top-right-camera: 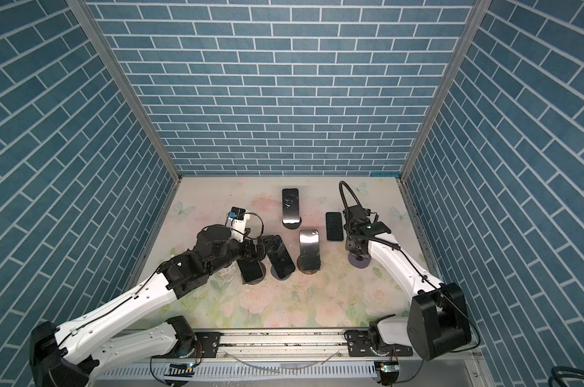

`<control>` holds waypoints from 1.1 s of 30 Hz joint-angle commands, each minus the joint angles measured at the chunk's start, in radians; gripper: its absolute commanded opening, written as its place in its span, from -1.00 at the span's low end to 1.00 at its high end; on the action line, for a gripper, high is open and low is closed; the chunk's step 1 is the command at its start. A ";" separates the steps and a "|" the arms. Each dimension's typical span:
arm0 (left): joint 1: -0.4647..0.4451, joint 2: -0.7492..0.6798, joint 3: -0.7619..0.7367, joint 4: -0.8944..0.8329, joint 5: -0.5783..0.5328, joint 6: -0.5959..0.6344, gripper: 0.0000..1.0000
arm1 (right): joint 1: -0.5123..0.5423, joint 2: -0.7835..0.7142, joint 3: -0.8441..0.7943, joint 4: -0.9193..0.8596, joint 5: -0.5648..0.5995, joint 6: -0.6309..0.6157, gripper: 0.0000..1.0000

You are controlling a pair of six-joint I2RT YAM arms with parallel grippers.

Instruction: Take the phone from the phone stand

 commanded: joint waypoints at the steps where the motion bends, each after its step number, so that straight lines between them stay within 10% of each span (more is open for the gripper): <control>1: -0.005 -0.032 -0.020 -0.034 -0.052 0.021 0.99 | -0.056 0.063 0.094 0.024 -0.020 -0.073 -0.11; 18: -0.004 -0.112 -0.041 -0.117 -0.188 -0.007 0.99 | -0.214 0.517 0.575 0.046 -0.098 -0.195 -0.09; 33: -0.005 -0.123 -0.005 -0.167 -0.222 -0.008 0.99 | -0.250 0.629 0.672 0.063 -0.147 -0.149 -0.06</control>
